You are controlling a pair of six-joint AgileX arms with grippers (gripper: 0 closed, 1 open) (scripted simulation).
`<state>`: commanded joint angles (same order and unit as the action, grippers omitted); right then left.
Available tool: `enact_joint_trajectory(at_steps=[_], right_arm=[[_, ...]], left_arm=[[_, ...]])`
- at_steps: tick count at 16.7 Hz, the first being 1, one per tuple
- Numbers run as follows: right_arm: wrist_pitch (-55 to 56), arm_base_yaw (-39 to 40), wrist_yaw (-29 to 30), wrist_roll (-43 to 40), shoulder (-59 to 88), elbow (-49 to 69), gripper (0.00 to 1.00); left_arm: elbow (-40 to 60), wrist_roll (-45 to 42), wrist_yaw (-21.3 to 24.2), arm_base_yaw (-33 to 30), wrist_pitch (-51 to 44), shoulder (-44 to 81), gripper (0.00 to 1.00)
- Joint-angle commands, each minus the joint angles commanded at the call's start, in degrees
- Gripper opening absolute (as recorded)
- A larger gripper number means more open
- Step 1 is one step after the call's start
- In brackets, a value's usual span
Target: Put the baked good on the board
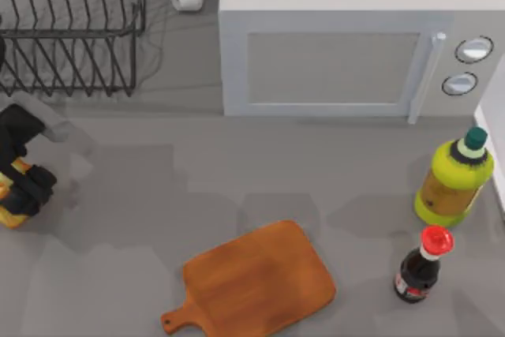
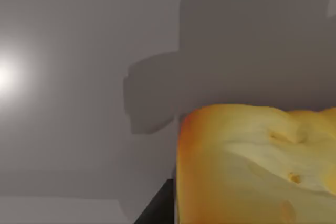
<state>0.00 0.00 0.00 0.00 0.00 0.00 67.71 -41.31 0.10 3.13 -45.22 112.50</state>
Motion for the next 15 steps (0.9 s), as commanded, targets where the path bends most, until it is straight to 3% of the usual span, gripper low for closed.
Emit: enact_joint_trajectory(at_steps=[9,15], right_arm=[[0.00,0.00,0.00,0.00,0.00,0.00,1.00],[0.00,0.00,0.00,0.00,0.00,0.00,1.00]], left_arm=[[0.90,-0.04,0.05,-0.08,-0.95,-0.32,0.00],[10.21,-0.04,0.04,-0.27,-16.28,-4.90,0.00]])
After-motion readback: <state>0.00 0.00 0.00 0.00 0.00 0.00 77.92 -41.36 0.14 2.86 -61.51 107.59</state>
